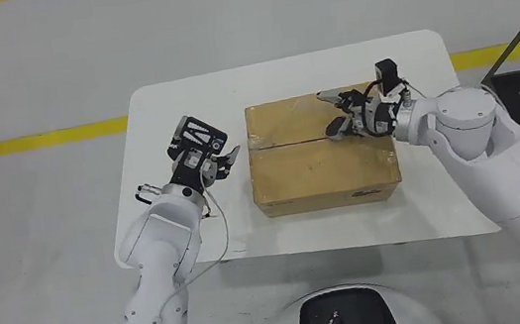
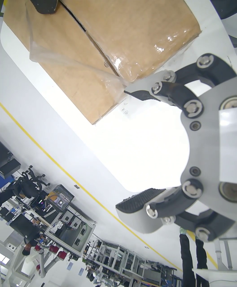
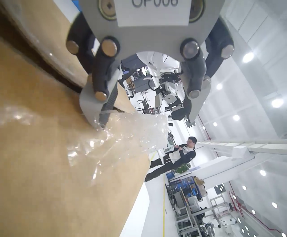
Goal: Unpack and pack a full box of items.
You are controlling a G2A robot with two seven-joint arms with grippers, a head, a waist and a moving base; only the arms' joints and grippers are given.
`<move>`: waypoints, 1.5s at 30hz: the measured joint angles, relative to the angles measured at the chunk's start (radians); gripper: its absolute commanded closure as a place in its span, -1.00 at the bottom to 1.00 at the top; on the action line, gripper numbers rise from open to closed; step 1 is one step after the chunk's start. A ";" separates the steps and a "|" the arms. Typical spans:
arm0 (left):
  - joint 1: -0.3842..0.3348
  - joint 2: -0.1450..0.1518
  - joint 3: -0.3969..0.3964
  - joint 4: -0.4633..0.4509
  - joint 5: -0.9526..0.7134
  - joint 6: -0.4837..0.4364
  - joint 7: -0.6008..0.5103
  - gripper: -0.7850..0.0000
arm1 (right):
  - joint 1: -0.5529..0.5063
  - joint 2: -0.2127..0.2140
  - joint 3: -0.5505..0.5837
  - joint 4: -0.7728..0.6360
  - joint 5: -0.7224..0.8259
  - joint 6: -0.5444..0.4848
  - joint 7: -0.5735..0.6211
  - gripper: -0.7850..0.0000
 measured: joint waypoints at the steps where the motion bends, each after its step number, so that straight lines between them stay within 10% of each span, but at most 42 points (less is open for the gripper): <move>1: 0.000 0.000 0.000 0.000 0.000 0.000 0.000 -1.00 | 0.005 -0.001 -0.003 0.006 -0.009 0.000 -0.013 0.98; 24: 0.014 0.002 0.003 0.011 0.009 0.019 0.040 -1.00 | 0.031 0.017 -0.021 -0.165 -0.252 -0.168 0.041 1.00; 27: 0.010 0.002 0.010 0.022 0.012 0.022 0.038 -0.57 | 0.060 0.017 -0.046 -0.178 -0.268 -0.185 0.108 1.00; 28: 0.010 0.001 0.013 0.026 0.011 0.025 0.035 0.06 | 0.079 0.016 -0.062 -0.169 -0.283 -0.191 0.134 1.00; 33: 0.003 0.000 0.020 0.035 0.010 0.032 0.033 1.00 | 0.150 0.007 -0.102 -0.141 -0.312 -0.211 0.162 1.00; 45: -0.017 -0.001 0.027 0.070 0.022 0.048 0.019 1.00 | 0.052 0.018 -0.006 -0.240 -0.211 -0.276 0.139 1.00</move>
